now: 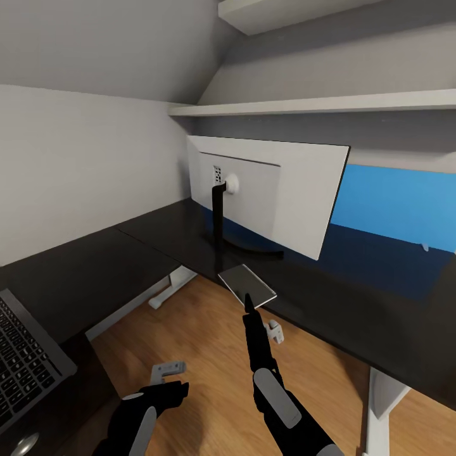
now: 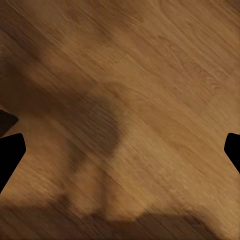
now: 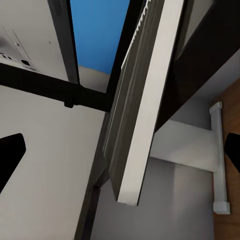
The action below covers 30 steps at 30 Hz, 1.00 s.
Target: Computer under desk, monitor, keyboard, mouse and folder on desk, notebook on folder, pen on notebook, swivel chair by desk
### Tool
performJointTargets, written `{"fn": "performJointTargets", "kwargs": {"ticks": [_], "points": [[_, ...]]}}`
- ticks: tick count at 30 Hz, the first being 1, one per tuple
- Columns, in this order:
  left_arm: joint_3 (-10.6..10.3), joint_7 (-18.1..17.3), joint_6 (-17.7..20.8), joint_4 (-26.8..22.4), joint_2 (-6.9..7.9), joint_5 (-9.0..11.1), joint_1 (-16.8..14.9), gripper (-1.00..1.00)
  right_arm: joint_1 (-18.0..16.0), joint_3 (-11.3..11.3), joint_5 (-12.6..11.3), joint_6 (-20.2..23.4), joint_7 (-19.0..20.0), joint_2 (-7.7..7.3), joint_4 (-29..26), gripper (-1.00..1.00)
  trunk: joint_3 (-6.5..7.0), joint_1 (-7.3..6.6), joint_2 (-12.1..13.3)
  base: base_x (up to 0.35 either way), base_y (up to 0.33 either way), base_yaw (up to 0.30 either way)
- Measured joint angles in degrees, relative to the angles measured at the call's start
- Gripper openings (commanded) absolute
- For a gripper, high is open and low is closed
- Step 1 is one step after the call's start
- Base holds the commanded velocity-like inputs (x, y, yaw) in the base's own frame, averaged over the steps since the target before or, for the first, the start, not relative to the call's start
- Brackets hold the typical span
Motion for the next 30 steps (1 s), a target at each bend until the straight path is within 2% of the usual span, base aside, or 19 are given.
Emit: {"fn": "performJointTargets", "kwargs": {"ticks": [7,17,30], "points": [[-0.02,-0.05,0.00,0.00,0.00,0.00,-0.02,1.00,0.02,-0.11,-0.01,0.00,-0.50,0.00,0.00,1.00,0.00,0.00,0.00,0.000,0.000,0.000],[0.01,-0.08,0.00,0.00,0.00,-0.01,-0.03,1.00,0.02,-0.17,-0.03,0.03,-3.39,0.00,0.15,1.00,0.00,0.00,0.00,0.000,0.000,0.000],[0.04,-0.09,0.00,0.00,0.00,0.00,-0.03,1.00,0.01,-0.11,-0.08,0.08,-3.95,0.00,0.18,1.00,0.00,0.00,0.00,0.000,0.000,0.000]]}}
